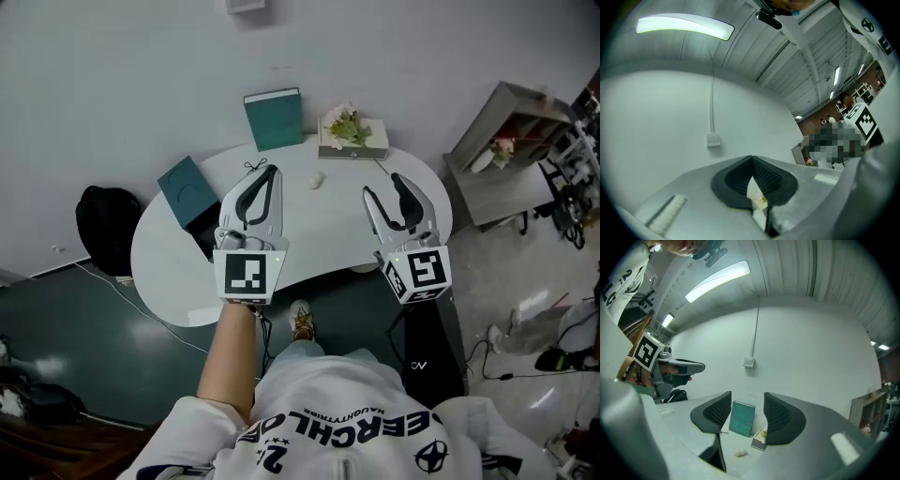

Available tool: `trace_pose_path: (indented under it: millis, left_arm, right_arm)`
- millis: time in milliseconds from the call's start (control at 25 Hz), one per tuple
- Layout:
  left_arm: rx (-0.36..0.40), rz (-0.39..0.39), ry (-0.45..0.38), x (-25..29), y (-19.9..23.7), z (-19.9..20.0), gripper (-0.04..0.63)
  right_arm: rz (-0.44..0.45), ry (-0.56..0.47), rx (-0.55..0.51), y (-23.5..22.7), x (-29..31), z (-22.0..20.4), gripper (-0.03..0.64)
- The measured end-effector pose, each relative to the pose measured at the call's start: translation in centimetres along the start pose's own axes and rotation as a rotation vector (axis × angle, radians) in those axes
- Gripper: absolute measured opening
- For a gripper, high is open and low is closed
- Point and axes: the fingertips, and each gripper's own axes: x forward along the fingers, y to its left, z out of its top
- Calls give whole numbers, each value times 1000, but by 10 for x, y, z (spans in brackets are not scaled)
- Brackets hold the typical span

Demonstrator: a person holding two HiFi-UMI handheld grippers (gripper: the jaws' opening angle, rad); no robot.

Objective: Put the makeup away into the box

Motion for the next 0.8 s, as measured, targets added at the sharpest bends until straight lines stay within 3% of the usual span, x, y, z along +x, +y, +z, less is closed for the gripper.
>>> trace_pose_path:
  millis: [240, 800]
  left_arm:
    - [16, -65, -48, 56, 34, -6, 8]
    - [-64, -83, -29, 111, 95, -52, 8]
  right_arm:
    - [-17, 4, 3, -10, 63, -1, 245]
    - [-29, 11, 30, -10, 146, -12, 245]
